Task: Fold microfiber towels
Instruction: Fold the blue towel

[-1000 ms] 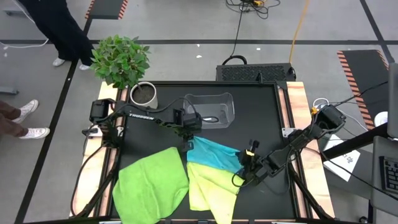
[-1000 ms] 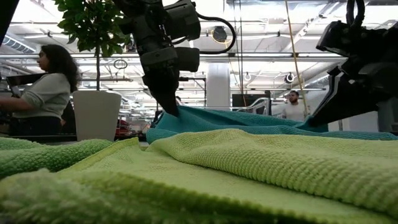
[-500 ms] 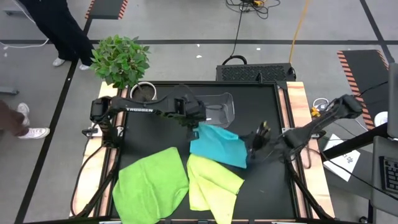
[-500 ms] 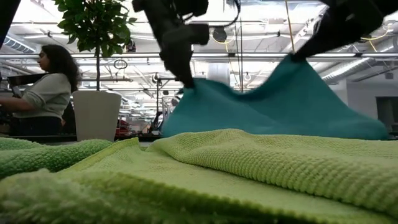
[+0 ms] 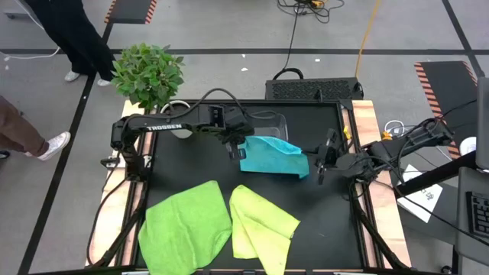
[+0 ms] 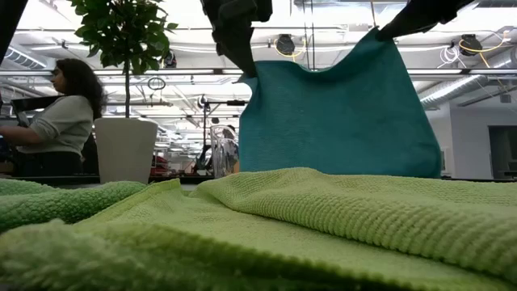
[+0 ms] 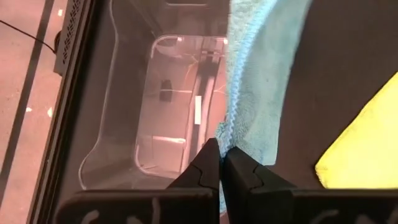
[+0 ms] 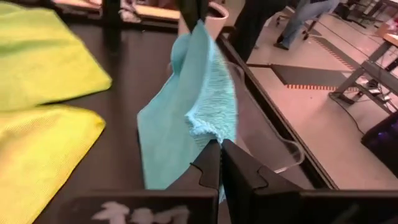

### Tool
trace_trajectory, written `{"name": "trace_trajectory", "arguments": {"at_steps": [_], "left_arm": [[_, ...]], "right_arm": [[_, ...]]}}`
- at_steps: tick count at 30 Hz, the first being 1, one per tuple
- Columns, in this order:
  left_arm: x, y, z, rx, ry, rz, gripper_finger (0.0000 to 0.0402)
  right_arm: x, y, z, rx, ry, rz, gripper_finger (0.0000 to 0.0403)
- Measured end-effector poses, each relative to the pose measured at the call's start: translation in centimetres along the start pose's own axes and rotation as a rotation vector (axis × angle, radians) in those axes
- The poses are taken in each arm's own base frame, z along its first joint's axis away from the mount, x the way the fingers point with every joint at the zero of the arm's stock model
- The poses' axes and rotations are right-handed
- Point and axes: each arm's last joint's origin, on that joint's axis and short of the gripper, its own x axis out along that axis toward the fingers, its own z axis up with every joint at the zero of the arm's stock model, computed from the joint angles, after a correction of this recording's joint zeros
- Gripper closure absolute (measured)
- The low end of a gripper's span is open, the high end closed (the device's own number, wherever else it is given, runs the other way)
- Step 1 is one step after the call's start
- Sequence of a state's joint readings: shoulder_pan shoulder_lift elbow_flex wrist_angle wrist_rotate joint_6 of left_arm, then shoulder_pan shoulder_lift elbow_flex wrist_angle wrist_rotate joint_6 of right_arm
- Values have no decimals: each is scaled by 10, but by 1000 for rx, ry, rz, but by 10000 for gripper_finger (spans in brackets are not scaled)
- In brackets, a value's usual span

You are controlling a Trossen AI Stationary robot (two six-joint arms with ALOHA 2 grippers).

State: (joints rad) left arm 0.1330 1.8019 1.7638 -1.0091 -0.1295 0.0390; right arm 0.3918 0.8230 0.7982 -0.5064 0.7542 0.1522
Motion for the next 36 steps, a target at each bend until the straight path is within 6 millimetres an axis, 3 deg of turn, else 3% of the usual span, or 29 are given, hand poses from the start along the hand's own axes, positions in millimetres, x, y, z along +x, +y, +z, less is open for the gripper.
{"name": "trace_trajectory", "arguments": {"at_steps": [5, 13, 19, 24, 28, 36], "left_arm": [[-5, -20, -6, 22, 49, -27, 399], [-15, -73, -14, 57, 95, -137, 398], [-27, -117, -23, 65, 97, -205, 396], [-33, -145, -30, 77, 98, -242, 395], [-31, -148, -30, 75, 96, -244, 398], [-19, -128, -24, 72, 96, -196, 398]], "right_arm": [[6, 21, -3, 21, 37, 67, 403], [9, 79, -11, 89, 78, 301, 403], [1, 119, -18, 121, 59, 434, 403], [-6, 136, -27, 157, 94, 480, 403], [-6, 137, -29, 183, 93, 449, 403], [-6, 131, -25, 156, 47, 405, 403]]}}
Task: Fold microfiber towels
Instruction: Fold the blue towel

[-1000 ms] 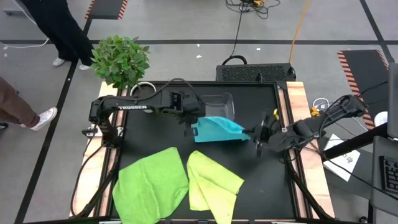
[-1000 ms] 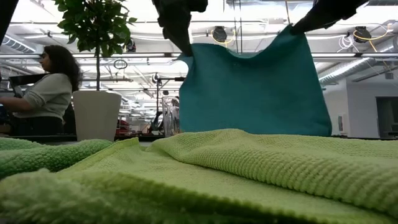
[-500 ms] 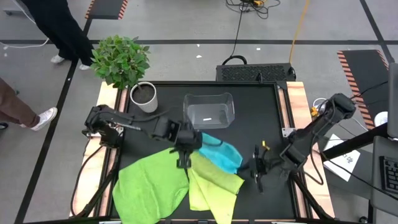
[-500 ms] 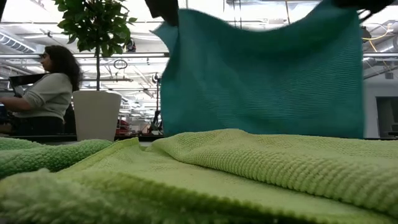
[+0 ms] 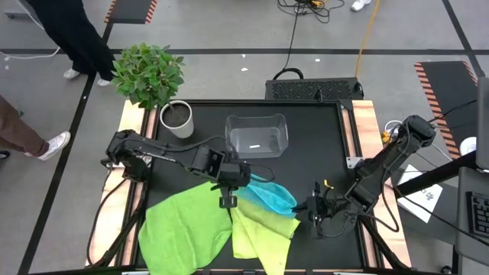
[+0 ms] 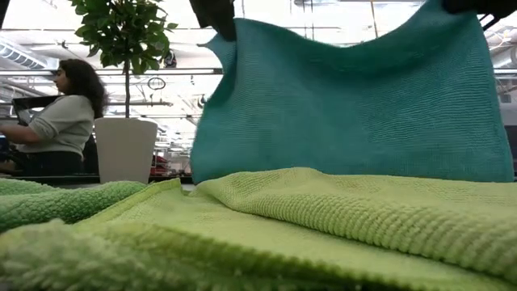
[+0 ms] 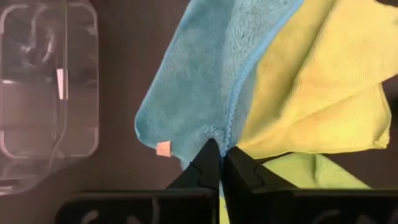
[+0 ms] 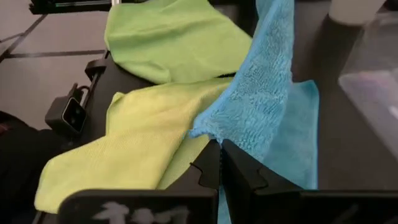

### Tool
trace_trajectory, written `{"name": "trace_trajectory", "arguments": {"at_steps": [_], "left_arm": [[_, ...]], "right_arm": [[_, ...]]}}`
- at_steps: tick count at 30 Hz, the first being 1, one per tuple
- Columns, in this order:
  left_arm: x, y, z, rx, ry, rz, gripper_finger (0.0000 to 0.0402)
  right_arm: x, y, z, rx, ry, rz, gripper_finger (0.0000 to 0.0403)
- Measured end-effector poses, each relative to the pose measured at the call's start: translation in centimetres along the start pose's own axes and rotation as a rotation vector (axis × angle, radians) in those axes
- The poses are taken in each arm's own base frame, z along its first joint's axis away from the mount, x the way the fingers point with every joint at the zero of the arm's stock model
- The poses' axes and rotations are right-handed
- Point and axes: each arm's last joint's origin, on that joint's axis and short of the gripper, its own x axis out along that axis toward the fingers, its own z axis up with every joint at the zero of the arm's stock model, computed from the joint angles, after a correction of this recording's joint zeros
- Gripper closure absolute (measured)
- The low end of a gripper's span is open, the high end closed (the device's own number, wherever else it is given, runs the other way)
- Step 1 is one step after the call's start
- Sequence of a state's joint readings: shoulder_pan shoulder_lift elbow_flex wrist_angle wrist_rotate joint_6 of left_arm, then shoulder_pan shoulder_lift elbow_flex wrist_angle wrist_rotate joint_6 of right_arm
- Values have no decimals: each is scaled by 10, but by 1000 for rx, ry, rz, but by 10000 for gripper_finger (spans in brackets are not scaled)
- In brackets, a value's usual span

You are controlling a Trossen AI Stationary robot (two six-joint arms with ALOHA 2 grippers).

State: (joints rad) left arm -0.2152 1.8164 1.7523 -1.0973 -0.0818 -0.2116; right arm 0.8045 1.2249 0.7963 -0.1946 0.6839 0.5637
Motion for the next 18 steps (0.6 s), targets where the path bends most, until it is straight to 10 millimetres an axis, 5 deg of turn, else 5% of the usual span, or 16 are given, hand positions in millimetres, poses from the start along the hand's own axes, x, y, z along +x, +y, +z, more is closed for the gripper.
{"name": "trace_trajectory", "arguments": {"at_steps": [10, 18], "left_arm": [[-19, 67, 11, -53, -59, 97, 397], [-73, 108, 24, -64, -182, 174, 396]], "right_arm": [[-52, -63, 46, 16, -177, -2, 403], [-100, -103, 75, -10, -181, -88, 403]]}}
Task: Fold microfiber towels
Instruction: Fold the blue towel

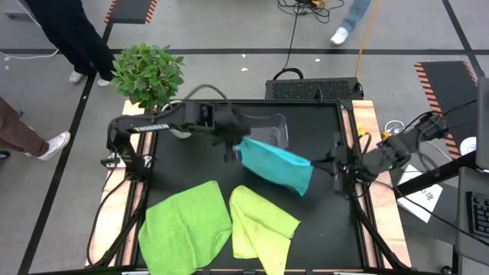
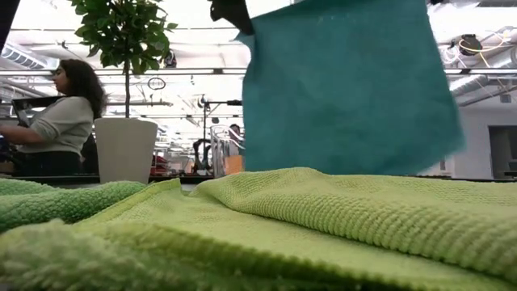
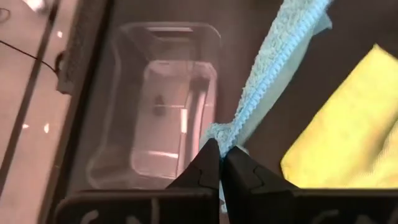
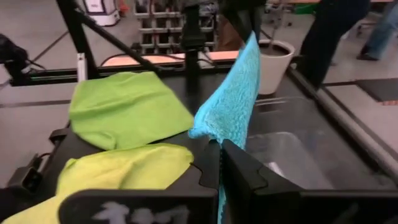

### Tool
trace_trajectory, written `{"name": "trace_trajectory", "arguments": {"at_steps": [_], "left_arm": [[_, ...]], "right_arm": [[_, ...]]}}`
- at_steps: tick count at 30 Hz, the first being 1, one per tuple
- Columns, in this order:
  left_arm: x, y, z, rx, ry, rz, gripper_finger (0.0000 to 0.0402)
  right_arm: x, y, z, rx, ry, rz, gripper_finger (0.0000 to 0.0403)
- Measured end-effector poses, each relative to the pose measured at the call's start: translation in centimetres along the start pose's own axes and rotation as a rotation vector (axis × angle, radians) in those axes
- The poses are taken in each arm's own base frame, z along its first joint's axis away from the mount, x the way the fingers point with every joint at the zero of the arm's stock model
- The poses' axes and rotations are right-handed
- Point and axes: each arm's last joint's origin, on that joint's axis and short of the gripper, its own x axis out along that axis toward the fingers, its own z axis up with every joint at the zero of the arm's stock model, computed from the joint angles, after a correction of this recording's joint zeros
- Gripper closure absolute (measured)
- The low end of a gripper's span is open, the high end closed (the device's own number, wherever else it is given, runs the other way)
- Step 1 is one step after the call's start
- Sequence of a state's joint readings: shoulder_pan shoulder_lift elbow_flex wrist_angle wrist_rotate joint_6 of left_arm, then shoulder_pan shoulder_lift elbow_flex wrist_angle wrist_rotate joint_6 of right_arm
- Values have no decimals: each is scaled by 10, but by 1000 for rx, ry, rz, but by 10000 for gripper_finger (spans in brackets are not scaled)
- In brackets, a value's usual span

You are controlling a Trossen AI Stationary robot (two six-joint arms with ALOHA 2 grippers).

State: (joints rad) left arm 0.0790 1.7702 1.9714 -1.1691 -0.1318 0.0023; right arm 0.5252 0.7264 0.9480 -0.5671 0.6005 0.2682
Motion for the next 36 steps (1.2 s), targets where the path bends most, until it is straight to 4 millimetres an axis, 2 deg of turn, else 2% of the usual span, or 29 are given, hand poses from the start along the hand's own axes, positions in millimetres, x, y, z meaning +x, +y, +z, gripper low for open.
{"name": "trace_trajectory", "arguments": {"at_steps": [4, 8, 11, 17, 24, 28, 32, 36], "left_arm": [[-12, 8, 6, -5, -43, -18, 399], [-11, -2, 3, -1, -12, -40, 396], [-7, -16, -1, 13, 11, -66, 399], [2, -55, -12, 23, 70, -126, 399], [18, -106, -38, 24, 170, -214, 398], [31, -131, -54, 22, 221, -272, 395], [45, -142, -69, 24, 259, -293, 398], [55, -138, -75, 10, 278, -273, 394]], "right_arm": [[-4, -5, 8, -11, 26, -29, 403], [3, 0, 4, -8, 61, -10, 403], [13, 6, -5, 8, 111, -10, 403], [38, 24, -41, 57, 234, 8, 403], [58, 55, -82, 143, 250, 118, 403], [65, 70, -98, 185, 253, 171, 403], [66, 74, -101, 197, 257, 178, 403], [67, 70, -99, 211, 250, 164, 403]]}}
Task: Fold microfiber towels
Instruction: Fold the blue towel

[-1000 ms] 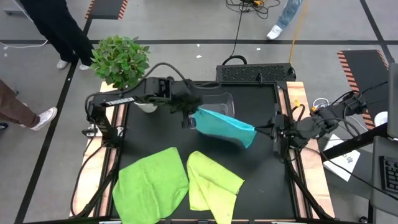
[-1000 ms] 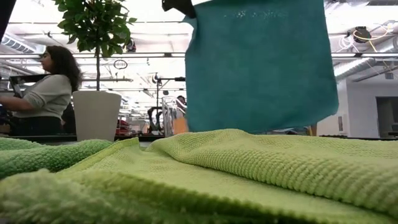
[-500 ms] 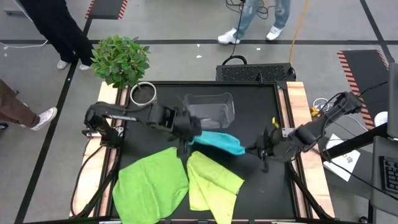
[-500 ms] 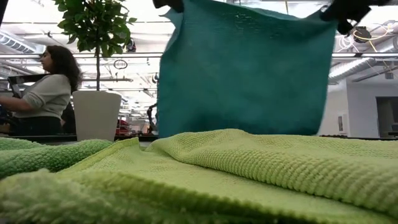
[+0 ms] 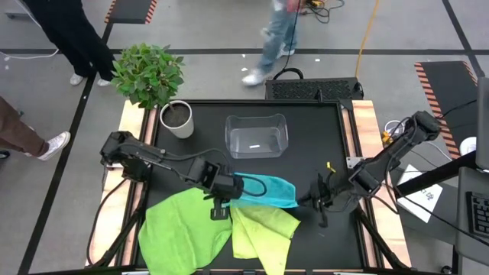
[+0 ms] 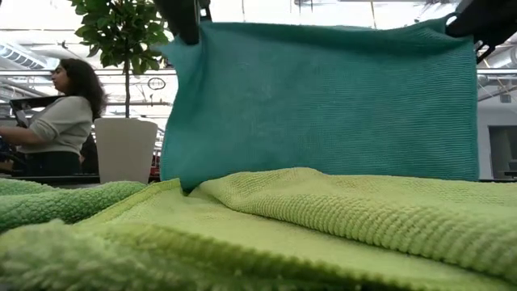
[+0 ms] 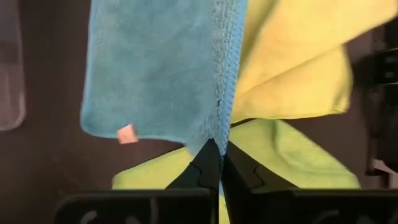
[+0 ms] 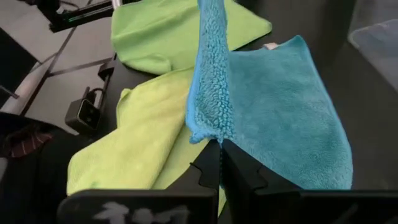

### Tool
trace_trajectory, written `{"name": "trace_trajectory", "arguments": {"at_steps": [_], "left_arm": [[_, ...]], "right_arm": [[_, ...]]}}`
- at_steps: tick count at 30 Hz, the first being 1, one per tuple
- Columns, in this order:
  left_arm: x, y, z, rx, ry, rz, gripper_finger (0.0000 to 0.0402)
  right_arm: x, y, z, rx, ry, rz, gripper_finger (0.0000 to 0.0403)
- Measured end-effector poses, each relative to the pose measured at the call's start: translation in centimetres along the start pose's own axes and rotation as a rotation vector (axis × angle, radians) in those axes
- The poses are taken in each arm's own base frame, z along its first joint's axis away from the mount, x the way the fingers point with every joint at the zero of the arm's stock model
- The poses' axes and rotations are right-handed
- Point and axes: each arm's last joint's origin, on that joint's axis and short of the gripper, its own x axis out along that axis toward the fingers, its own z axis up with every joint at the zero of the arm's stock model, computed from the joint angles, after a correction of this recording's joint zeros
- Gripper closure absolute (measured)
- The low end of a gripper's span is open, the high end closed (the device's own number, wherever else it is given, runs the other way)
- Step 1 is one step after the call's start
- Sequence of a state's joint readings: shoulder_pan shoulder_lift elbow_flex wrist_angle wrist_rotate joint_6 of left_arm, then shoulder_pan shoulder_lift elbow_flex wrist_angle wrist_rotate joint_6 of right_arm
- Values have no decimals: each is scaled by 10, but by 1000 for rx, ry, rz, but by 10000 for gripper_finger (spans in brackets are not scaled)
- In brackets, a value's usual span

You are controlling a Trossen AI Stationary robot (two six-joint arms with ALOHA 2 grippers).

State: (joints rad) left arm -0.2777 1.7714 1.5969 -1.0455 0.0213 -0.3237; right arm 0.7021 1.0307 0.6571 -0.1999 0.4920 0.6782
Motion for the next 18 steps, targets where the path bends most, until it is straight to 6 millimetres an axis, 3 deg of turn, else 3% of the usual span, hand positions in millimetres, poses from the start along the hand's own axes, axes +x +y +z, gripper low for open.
{"name": "trace_trajectory", "arguments": {"at_steps": [12, 18], "left_arm": [[3, 60, 11, -34, -4, 77, 398], [20, 87, 0, -77, 71, 96, 398]], "right_arm": [[3, -27, 2, 97, 83, -152, 403], [6, -42, 3, 120, 116, -239, 403]]}}
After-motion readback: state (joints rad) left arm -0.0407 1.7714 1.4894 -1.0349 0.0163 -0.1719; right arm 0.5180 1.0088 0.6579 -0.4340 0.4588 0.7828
